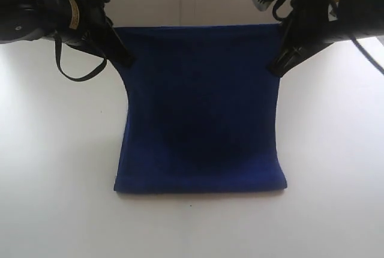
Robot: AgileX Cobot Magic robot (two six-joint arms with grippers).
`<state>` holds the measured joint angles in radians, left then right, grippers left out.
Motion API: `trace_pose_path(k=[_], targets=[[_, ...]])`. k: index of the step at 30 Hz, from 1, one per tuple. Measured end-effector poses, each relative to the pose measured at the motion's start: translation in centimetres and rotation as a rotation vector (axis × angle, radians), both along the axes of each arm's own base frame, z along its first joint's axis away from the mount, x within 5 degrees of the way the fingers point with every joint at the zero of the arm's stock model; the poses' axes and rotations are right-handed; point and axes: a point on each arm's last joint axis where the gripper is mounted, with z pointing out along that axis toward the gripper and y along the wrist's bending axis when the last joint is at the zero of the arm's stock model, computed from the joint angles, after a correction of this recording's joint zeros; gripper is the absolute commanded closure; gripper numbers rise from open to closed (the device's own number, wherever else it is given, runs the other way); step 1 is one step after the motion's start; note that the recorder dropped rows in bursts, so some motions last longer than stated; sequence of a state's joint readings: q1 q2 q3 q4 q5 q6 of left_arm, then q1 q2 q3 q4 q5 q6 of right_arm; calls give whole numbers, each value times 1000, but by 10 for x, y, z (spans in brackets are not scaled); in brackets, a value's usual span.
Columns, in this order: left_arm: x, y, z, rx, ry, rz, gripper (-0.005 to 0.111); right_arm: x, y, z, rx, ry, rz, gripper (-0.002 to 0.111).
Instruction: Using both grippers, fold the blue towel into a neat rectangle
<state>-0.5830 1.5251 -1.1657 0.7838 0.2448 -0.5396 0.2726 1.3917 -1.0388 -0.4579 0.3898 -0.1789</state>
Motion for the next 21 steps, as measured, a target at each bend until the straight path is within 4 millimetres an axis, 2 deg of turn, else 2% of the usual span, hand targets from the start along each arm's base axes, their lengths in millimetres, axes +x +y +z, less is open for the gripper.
trace_pose_path(k=[4, 10, 14, 18, 21], targets=[[3, 2, -8, 37, 26, 20, 107, 12, 5, -16, 4, 25, 8, 108], [4, 5, -8, 73, 26, 32, 107, 19, 7, -27, -2, 39, 19, 108], [4, 6, -6, 74, 23, 39, 107, 22, 7, -17, -2, 21, 5, 108], [1, 8, 13, 46, -20, 45, 107, 22, 6, -4, 0, -7, -3, 108], [-2, 10, 22, 32, -42, 47, 107, 22, 6, -2, 0, -11, -5, 108]])
